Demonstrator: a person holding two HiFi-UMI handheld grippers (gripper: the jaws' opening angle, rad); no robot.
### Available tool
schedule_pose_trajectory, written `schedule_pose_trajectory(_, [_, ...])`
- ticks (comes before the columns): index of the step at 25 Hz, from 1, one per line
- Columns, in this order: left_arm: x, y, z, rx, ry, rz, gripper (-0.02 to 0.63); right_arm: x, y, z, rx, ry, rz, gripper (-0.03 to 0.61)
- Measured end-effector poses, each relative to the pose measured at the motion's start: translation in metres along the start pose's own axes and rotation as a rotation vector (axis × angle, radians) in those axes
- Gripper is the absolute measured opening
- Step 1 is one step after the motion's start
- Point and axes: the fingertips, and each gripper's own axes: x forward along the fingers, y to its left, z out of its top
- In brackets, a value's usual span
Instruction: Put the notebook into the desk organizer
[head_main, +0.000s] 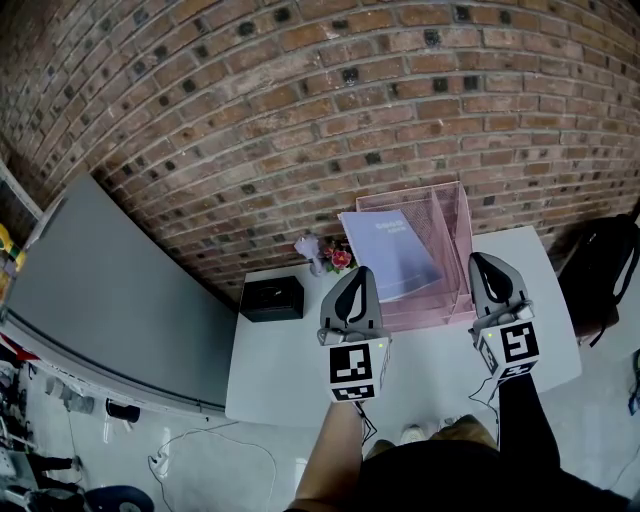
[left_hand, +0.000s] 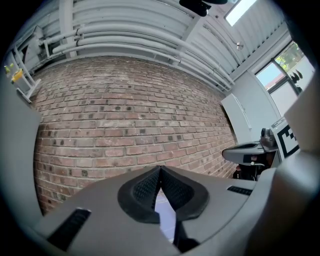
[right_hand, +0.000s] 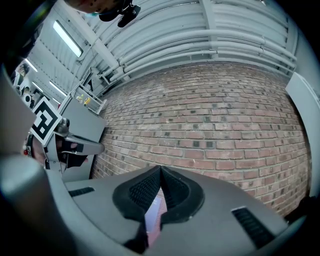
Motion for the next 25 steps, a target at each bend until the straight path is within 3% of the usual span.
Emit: schedule_pose_trajectory(25, [-0.007, -0.001, 0.000, 0.003, 0.003, -0.001, 0.014, -0.003, 0.010, 0.004, -0.024, -0.002, 0.029, 0.020])
